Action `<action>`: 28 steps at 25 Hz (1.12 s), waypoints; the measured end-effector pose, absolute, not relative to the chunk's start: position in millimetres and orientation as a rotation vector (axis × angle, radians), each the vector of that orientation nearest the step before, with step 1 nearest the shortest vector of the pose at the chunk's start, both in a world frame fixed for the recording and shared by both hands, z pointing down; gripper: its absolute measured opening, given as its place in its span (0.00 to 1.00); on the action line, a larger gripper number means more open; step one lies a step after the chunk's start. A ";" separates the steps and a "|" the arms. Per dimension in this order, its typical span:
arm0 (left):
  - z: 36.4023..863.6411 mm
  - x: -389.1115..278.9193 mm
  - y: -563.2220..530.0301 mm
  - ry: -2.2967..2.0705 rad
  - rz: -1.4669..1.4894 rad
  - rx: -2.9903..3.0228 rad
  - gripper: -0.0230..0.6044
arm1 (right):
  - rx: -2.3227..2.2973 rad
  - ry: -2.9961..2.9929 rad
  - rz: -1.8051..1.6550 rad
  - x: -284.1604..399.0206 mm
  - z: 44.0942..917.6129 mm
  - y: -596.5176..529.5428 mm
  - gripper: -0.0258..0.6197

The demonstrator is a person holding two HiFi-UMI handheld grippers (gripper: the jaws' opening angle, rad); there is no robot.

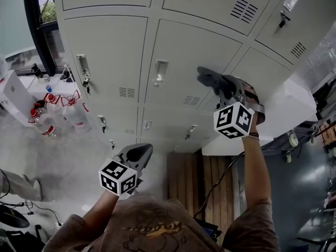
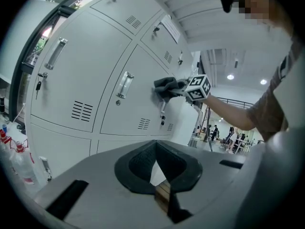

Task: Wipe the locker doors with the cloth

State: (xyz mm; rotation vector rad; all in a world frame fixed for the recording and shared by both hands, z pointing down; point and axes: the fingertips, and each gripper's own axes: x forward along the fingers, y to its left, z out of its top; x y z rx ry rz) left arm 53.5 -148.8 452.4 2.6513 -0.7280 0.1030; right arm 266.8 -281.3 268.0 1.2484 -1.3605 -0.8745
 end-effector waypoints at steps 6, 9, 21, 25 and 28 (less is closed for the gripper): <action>451.8 58.6 -145.0 -0.709 0.106 2.660 0.04 | 1.318 -1.288 -0.967 275.5 200.7 -283.8 0.09; 451.0 57.4 -145.2 -0.711 0.105 2.660 0.04 | 1.337 -1.253 -0.999 279.1 176.1 -286.6 0.09; 454.8 51.3 -146.7 -0.727 0.109 2.648 0.04 | 1.365 -1.204 -1.038 284.7 144.1 -311.7 0.09; 458.2 47.7 -148.8 -0.737 0.112 2.636 0.04 | 1.390 -1.198 -1.038 287.1 143.4 -319.5 0.09; 460.0 45.4 -151.1 -0.744 0.113 2.628 0.04 | 1.393 -1.182 -1.049 286.8 145.0 -320.5 0.09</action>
